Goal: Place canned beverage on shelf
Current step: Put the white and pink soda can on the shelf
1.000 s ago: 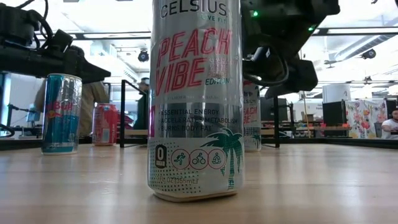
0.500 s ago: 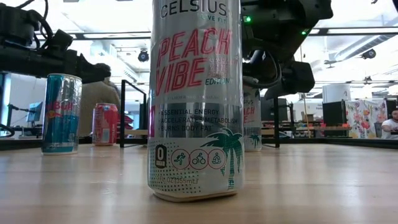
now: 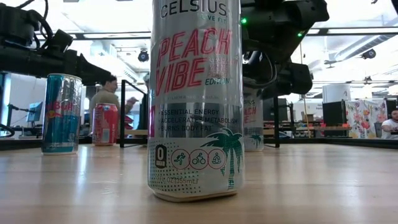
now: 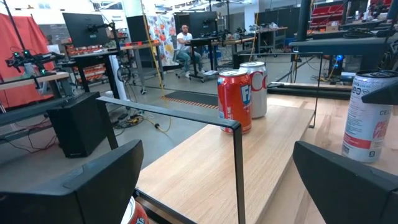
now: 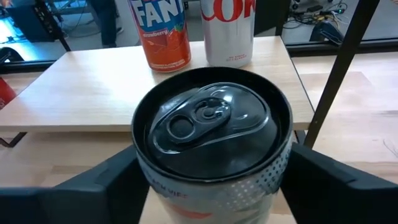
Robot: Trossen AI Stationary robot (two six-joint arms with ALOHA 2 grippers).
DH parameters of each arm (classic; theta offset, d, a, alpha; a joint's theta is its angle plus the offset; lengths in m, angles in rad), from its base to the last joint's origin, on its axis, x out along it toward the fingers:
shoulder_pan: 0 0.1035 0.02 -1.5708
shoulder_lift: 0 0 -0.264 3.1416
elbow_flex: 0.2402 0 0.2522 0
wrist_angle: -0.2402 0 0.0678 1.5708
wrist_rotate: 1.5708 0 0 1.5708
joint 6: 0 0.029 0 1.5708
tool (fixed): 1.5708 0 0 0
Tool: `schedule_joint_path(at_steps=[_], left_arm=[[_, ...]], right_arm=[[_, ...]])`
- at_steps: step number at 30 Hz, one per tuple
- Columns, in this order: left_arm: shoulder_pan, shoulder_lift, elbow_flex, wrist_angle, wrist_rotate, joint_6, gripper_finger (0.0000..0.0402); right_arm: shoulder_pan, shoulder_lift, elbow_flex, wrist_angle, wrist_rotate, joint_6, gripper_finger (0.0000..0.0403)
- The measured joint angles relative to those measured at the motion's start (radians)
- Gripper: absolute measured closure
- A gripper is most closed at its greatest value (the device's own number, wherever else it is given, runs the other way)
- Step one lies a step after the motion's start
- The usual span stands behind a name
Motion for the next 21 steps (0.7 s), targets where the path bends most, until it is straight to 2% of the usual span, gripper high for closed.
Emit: schedule_joint_path(at_steps=[5,12,21], left_arm=[[0.000,0.000,0.000,0.000,0.000,0.000,0.0003],[0.000,0.000,0.000,0.000,0.000,0.000,0.0003],[0.000,0.000,0.000,0.000,0.000,0.000,0.0003]], right_arm=[[0.000,0.000,0.000,0.009,-0.003,-0.011,0.0159],[0.000,0.000,0.000,0.027,-0.003,-0.036,0.0146],[0.000,0.000,0.031,0.039,-0.021,-0.078,0.0150]])
